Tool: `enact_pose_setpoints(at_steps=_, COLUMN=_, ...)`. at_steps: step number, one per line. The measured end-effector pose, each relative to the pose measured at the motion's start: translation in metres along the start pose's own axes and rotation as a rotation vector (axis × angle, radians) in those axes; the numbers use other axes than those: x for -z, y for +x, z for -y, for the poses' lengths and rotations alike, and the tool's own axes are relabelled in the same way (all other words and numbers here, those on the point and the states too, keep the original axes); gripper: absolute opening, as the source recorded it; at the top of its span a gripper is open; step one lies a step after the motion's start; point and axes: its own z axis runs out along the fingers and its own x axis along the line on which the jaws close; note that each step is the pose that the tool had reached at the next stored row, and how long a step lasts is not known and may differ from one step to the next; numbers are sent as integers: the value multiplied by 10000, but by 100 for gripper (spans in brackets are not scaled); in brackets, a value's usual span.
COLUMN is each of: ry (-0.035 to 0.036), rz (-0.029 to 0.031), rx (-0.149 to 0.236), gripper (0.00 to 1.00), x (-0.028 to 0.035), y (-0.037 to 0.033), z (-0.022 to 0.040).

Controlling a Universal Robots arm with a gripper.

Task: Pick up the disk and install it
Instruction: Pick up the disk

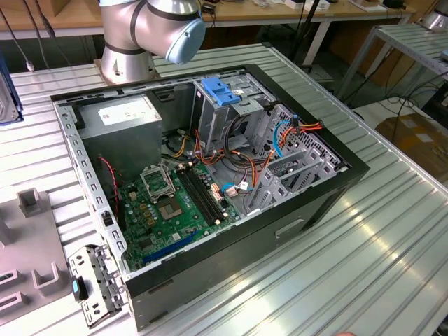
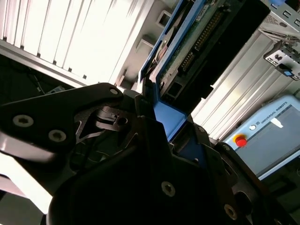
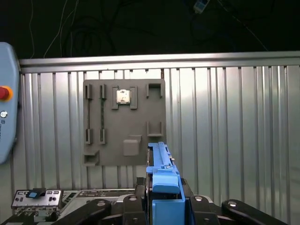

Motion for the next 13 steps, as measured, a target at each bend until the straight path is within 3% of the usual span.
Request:
enact_pose_setpoints(at_steps=9, ry=-10, rz=-76, rx=-19, gripper=37, x=-1, y=19, z=287)
enact_pose_setpoints(at_steps=13, ry=-10, rz=-85, rx=-20, gripper=37, x=-2, y=56, z=338)
